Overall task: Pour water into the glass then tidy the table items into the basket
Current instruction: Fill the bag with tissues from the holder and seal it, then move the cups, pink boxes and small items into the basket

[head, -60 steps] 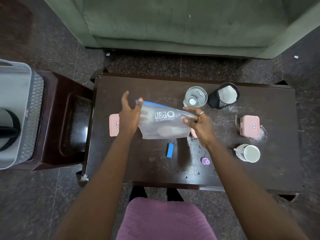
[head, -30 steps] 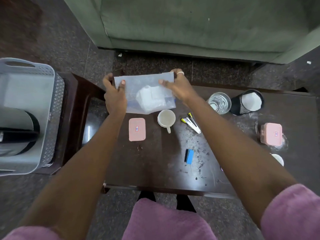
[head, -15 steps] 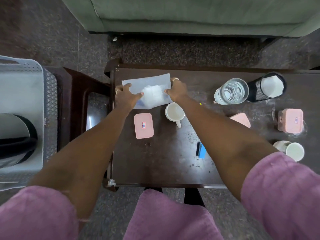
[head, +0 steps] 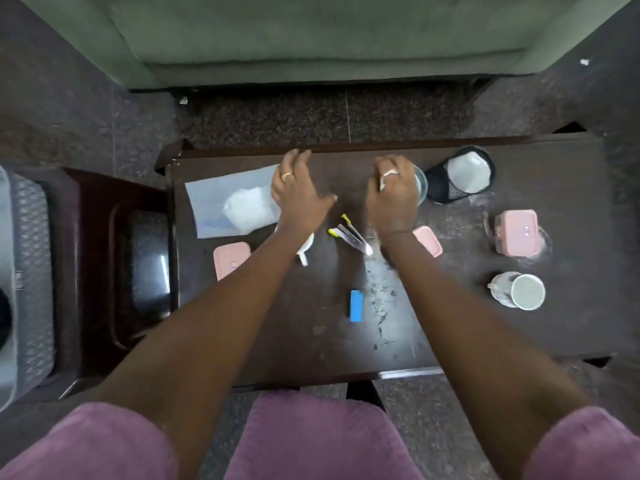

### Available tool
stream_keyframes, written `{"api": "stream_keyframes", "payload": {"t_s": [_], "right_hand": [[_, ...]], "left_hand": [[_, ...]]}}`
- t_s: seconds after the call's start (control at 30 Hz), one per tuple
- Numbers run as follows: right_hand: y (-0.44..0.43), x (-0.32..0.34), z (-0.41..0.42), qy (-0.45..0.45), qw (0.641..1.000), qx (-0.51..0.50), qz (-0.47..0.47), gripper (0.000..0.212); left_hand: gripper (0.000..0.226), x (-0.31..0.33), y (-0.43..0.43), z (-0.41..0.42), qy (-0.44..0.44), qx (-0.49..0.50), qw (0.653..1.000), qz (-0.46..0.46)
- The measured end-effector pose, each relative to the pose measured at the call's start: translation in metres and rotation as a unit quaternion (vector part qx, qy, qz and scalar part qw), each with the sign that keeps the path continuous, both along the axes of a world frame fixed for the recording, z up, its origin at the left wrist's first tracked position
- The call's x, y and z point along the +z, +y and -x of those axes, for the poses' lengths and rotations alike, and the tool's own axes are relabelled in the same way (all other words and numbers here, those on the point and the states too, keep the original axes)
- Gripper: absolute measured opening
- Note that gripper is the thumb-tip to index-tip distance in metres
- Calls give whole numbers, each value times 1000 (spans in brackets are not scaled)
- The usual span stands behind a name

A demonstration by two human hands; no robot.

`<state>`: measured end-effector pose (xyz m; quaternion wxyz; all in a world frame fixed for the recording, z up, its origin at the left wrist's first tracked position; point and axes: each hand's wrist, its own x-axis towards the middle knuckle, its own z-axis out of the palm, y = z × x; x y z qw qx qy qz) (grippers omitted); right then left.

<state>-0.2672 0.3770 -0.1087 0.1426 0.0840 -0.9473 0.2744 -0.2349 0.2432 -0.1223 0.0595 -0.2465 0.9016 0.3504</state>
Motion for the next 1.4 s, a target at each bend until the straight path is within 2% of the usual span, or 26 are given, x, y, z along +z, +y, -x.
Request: {"api": "stream_keyframes", "payload": {"t_s": [0.07, 0.13, 0.2, 0.23, 0.3, 0.37, 0.43, 0.57, 0.8, 1.1, 1.4], "right_hand": [[39, 11, 11, 32, 999, -29, -20, 25], [79, 19, 26, 20, 998, -28, -53, 34], [110, 27, 43, -85, 991, -40, -94, 51], [122, 32, 52, -164, 978, -57, -119, 67], [137, 37, 66, -321, 932, -70, -153, 102], [143, 35, 75, -404, 899, -19, -169, 116], [148, 26, 81, -429, 886, 27, -173, 110], [148, 10, 87, -409, 900, 33, -146, 83], [143, 5, 82, -401, 901, 67, -153, 85], [138, 7, 72, -408, 900, 64, -141, 84], [137, 7, 72, -418, 898, 54, -127, 82]], "left_hand": [[101, 4, 29, 8, -12, -54, 998, -32], [112, 4, 53, 15, -16, -112, 992, -56], [118, 0, 69, 18, -19, -145, 984, -97], [120, -5, 76, 19, -25, -136, 982, -126], [123, -14, 87, 17, -30, -77, 978, -192], [122, -23, 95, 15, -30, -33, 969, -242], [117, -31, 103, 15, -24, -32, 963, -267], [108, -41, 115, 18, 9, -7, 961, -277], [93, -43, 121, 19, 27, 15, 973, -231], [94, -40, 124, 21, 37, 70, 970, -229], [94, -49, 122, 22, 58, 56, 968, -238]]}}
